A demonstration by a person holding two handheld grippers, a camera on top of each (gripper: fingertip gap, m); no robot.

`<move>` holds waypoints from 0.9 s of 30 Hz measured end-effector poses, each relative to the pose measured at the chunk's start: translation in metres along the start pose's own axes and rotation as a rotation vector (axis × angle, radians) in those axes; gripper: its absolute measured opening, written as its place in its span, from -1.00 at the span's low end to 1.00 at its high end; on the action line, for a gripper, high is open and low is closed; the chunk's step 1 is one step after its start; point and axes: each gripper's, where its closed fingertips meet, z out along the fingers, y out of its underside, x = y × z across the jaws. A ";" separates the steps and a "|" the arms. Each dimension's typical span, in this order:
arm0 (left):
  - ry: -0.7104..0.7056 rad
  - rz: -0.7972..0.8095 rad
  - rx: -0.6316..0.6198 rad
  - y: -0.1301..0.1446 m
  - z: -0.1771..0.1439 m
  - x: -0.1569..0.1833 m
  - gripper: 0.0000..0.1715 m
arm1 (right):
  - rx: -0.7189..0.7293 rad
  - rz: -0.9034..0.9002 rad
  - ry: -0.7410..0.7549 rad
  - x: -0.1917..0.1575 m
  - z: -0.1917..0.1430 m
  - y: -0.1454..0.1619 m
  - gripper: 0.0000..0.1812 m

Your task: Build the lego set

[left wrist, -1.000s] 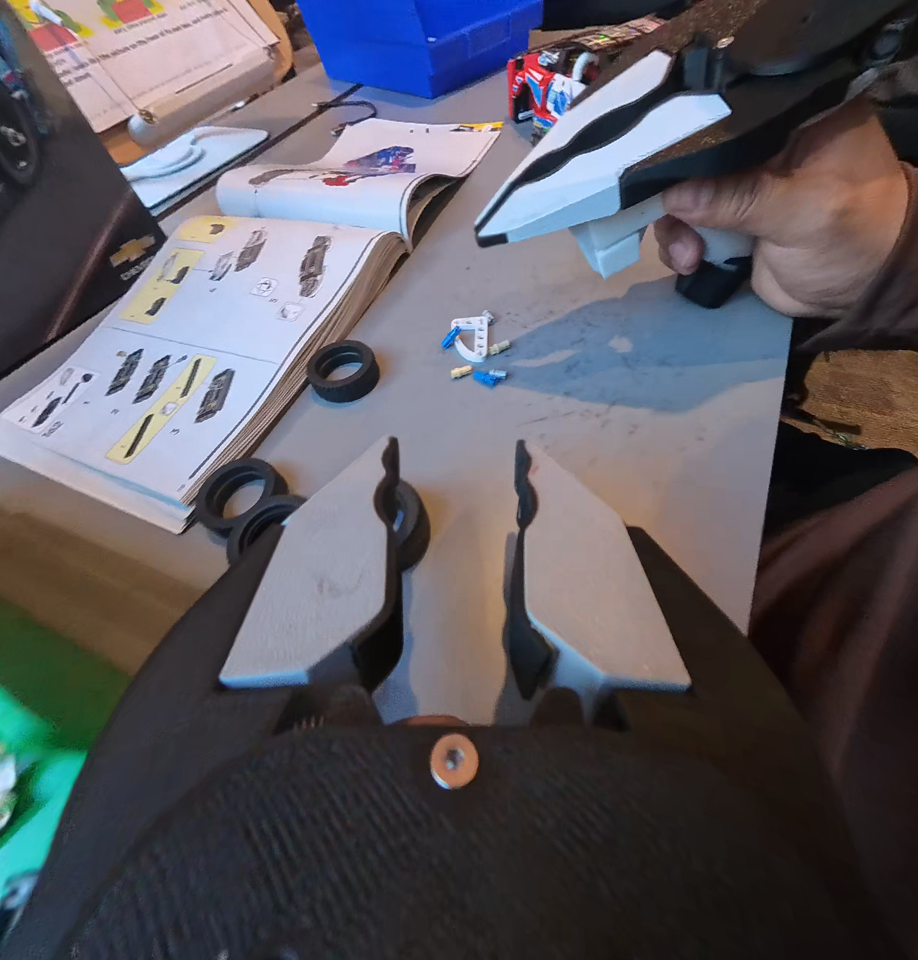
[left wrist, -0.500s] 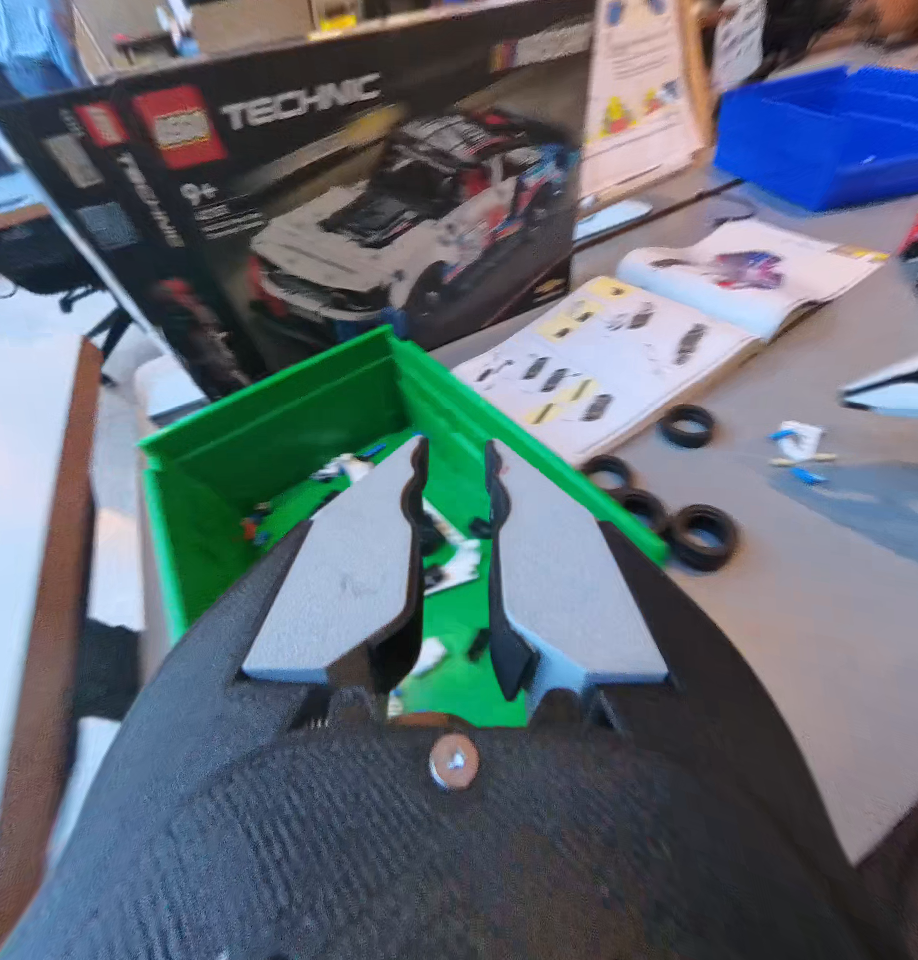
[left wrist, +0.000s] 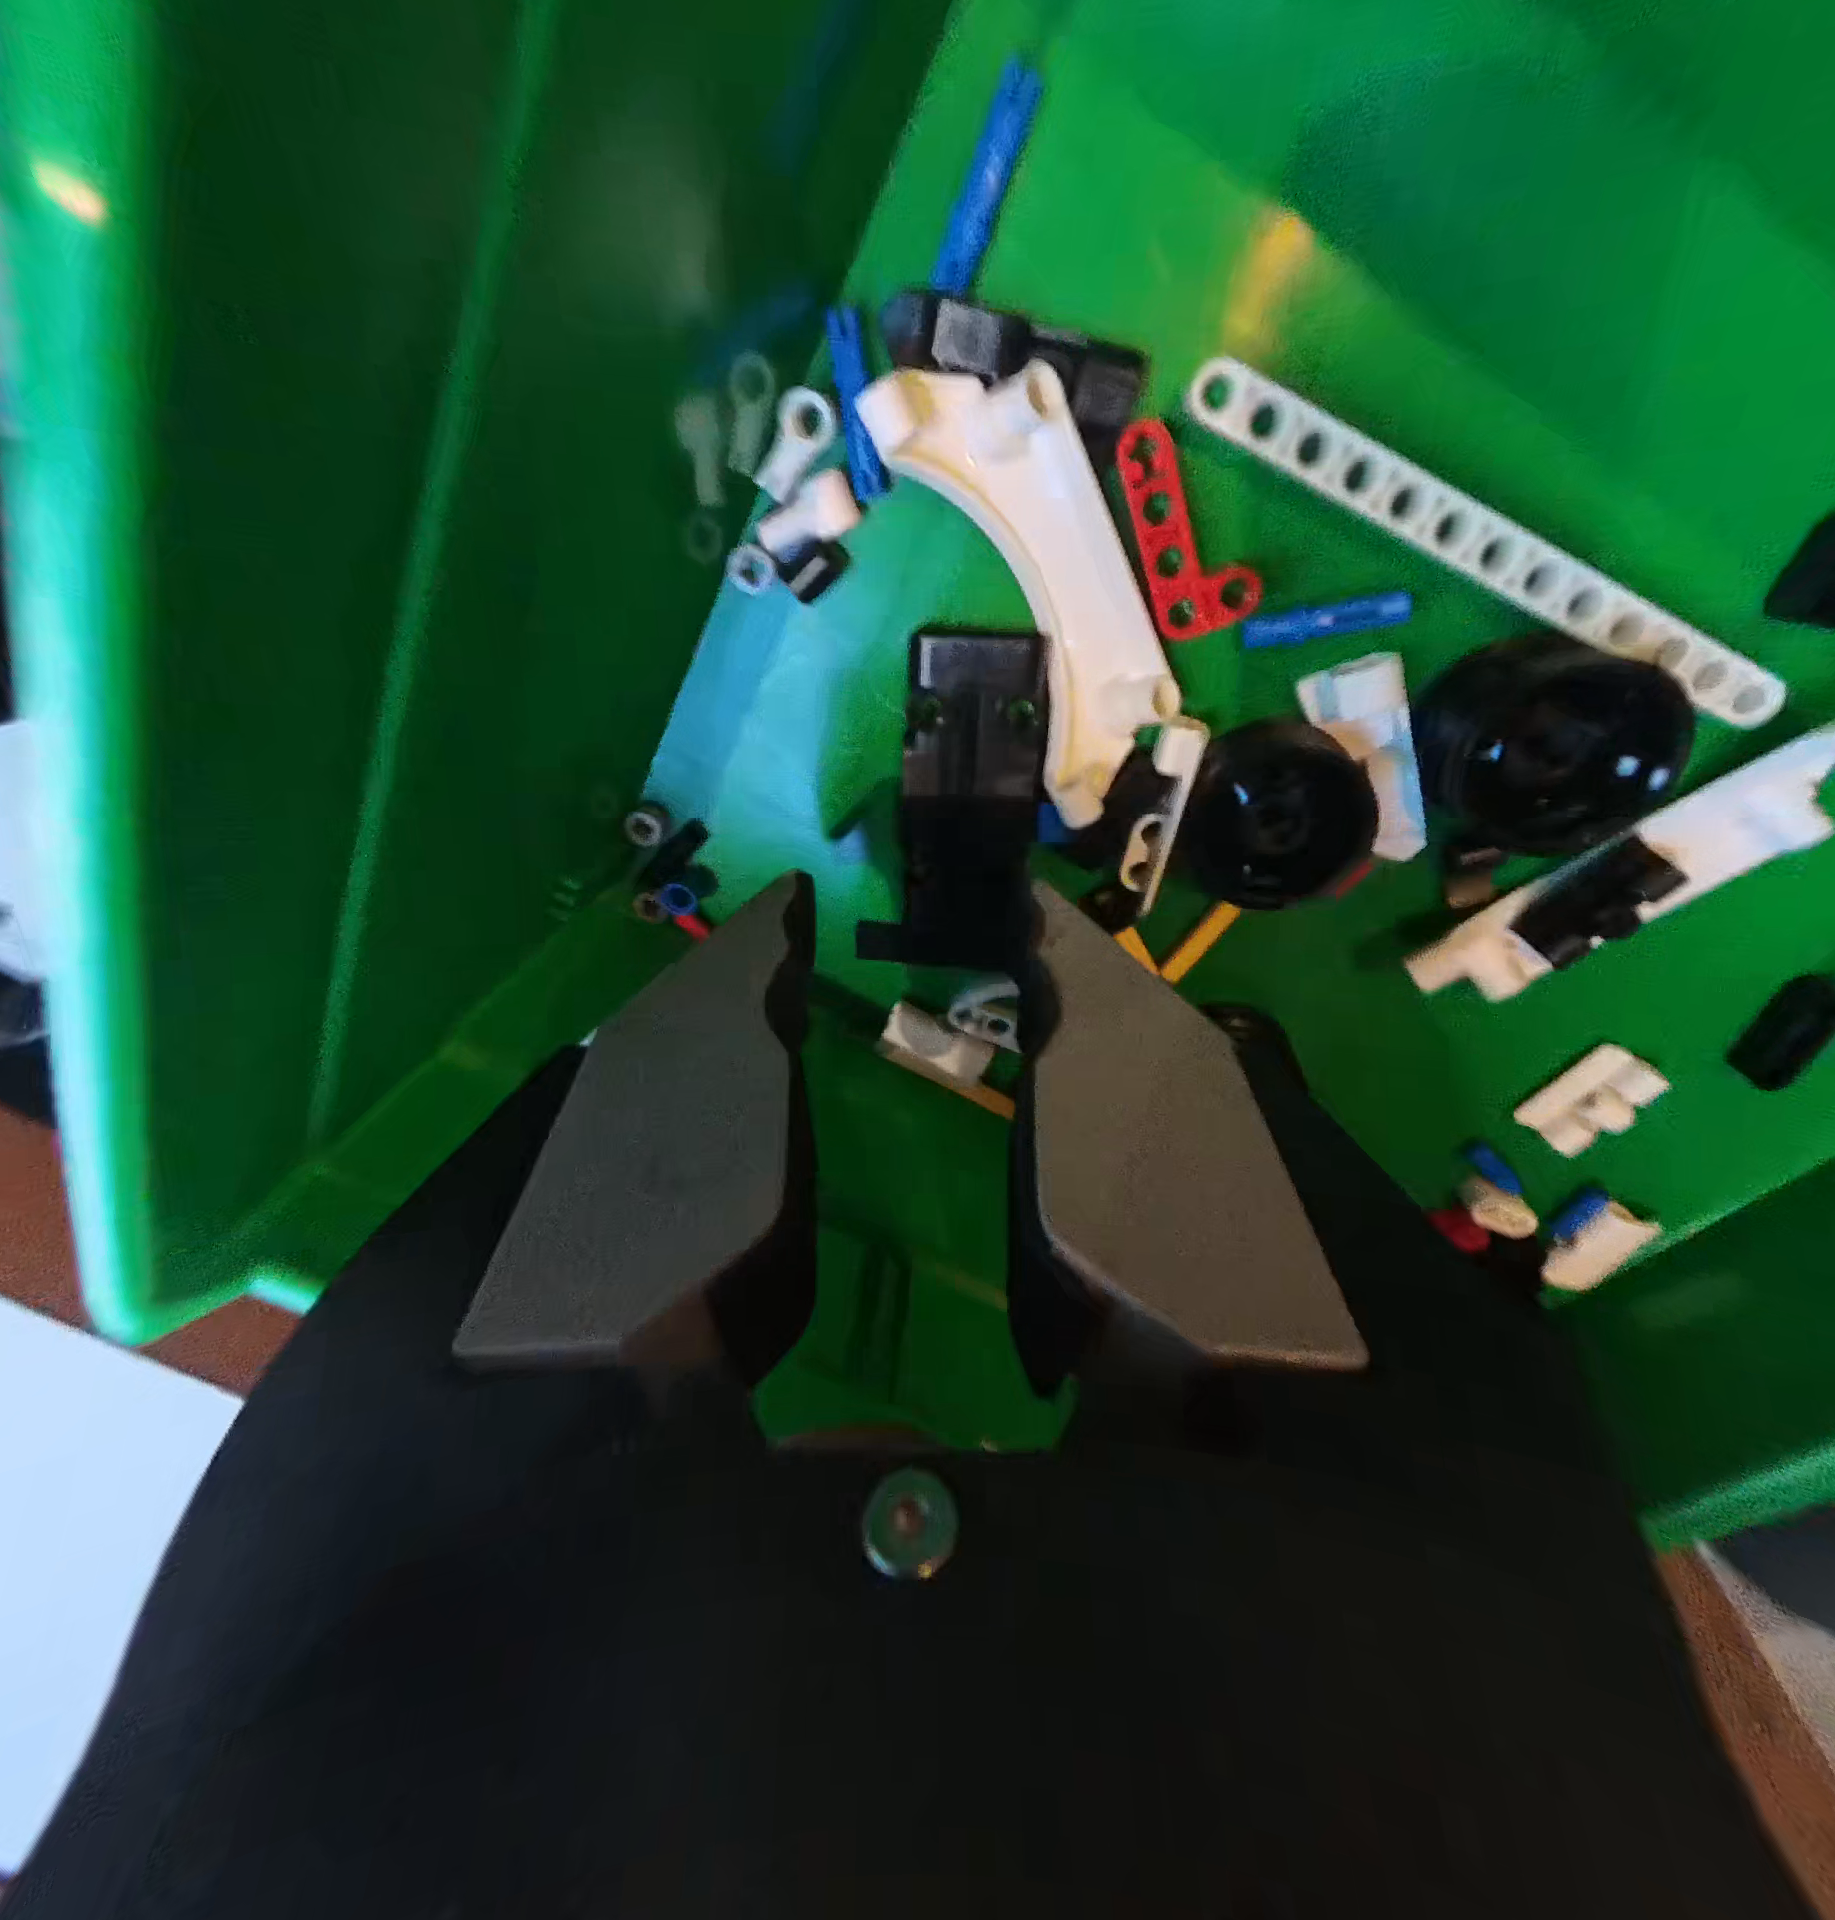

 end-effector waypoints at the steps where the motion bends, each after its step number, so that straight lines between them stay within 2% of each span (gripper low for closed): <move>1: 0.016 0.002 -0.032 0.002 0.002 0.001 -0.59 | 0.003 0.005 0.000 0.001 -0.001 0.000 -0.99; 5: 0.014 0.059 -0.138 0.010 0.009 0.006 -0.57 | 0.012 0.026 -0.006 0.002 -0.005 -0.001 -0.99; 8: -0.012 0.071 -0.131 -0.001 0.009 0.001 -0.74 | 0.015 0.033 -0.010 0.002 -0.006 -0.001 -1.00; 12: 0.020 0.071 -0.171 -0.005 0.010 -0.002 -0.75 | 0.013 0.030 -0.014 0.000 -0.007 -0.002 -1.00; 16: -0.010 0.074 -0.130 -0.006 0.003 0.000 -0.75 | 0.021 0.021 -0.006 0.000 -0.011 -0.004 -1.00; 19: -0.071 0.055 -0.037 -0.007 -0.020 -0.002 -0.75 | 0.031 0.025 -0.005 0.000 -0.015 -0.005 -1.00; 23: -0.195 -0.012 0.131 -0.006 -0.075 -0.008 -0.74 | 0.038 0.028 -0.007 0.000 -0.017 -0.006 -1.00; 27: -0.278 -0.033 0.362 -0.015 -0.144 0.020 -0.74 | 0.043 0.030 0.004 0.002 -0.019 -0.007 -1.00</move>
